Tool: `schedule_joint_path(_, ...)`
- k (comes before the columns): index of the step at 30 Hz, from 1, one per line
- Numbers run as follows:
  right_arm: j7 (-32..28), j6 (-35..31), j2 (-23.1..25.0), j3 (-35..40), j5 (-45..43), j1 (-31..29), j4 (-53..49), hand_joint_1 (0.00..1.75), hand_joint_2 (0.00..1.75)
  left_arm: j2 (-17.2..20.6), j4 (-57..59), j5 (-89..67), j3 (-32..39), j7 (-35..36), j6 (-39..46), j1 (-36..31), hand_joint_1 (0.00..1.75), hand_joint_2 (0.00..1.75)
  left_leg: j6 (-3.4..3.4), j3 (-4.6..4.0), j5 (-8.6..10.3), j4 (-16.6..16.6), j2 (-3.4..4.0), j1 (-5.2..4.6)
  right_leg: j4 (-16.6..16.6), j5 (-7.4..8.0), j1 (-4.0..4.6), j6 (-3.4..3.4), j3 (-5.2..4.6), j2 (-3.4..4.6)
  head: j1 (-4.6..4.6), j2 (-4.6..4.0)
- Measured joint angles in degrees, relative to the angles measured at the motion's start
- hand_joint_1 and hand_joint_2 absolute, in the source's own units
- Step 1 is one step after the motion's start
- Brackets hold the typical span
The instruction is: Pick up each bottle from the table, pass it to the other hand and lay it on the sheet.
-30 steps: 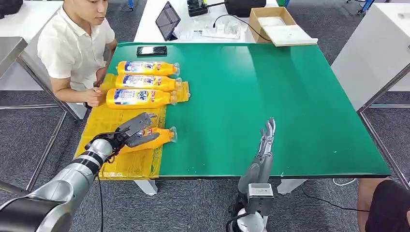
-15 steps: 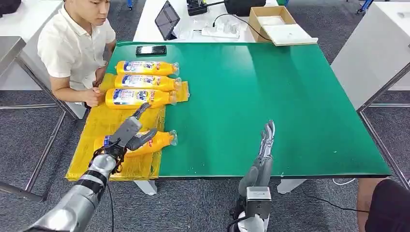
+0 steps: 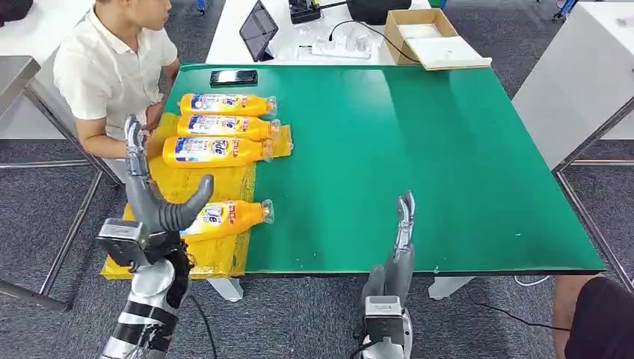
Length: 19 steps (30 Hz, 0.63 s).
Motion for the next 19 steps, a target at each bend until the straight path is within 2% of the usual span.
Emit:
schedule_joint_path(6, 0.0, -0.6, -0.1, 0.5, 0.5, -0.3, 0.0, 0.0, 1.75, -0.8, -3.3, 2.2, -0.8, 0.1, -0.3, 1.6, 0.0, 1.75, 0.0, -0.01, 0.0, 0.0, 0.01, 0.0, 0.0, 0.0, -0.01, 0.0, 0.0, 0.0, -0.02, 0.0)
schedule_joint_path(11, 0.0, -1.0, 0.1, 0.3, 4.5, 0.0, -1.1, 0.0, 1.75, -1.3, -5.9, 7.9, -3.6, 2.2, -4.7, 6.0, 0.0, 1.75, 0.0, -0.02, -0.01, 0.0, 0.01, -0.01, 0.0, -0.01, -0.01, 0.0, -0.03, 0.0, -0.02, 0.0)
schedule_joint_path(12, 0.0, -1.0, 0.3, 0.1, 5.5, 0.1, -1.6, 0.0, 0.0, -1.4, -6.0, 9.0, -4.2, 2.5, -5.2, 6.8, 0.0, 1.75, 0.0, -0.03, -0.02, 0.0, 0.01, -0.02, 0.0, -0.01, -0.01, 0.0, -0.05, 0.0, -0.02, 0.0)
schedule_joint_path(14, 0.0, -1.0, 0.8, -0.5, 6.5, 0.3, -2.7, 0.0, 0.0, -1.6, -6.1, 9.7, -5.0, 2.8, -5.4, 8.1, 0.0, 1.75, 0.0, -0.05, -0.03, 0.0, 0.01, -0.02, 0.0, -0.01, -0.01, 0.0, -0.06, 0.0, 0.0, 0.0)
schedule_joint_path(15, 0.0, -1.0, 1.1, -0.9, 6.1, 0.4, -3.3, 0.0, 1.75, -1.6, -6.1, 9.8, -5.2, 2.7, -5.0, 8.7, 0.0, 1.75, 0.0, -0.05, -0.03, 0.0, 0.01, -0.02, 0.0, -0.01, -0.01, 0.0, -0.06, 0.0, -0.02, 0.0)
schedule_joint_path(19, 0.0, -0.9, 1.5, -1.6, -1.7, 0.7, -3.9, 0.0, 1.75, -1.8, -6.4, 11.0, -5.6, 2.6, -4.8, 11.0, 0.0, 1.75, 0.0, -0.04, -0.03, 0.0, 0.02, -0.01, 0.0, -0.01, 0.0, 0.0, -0.05, 0.01, 0.0, 0.0)
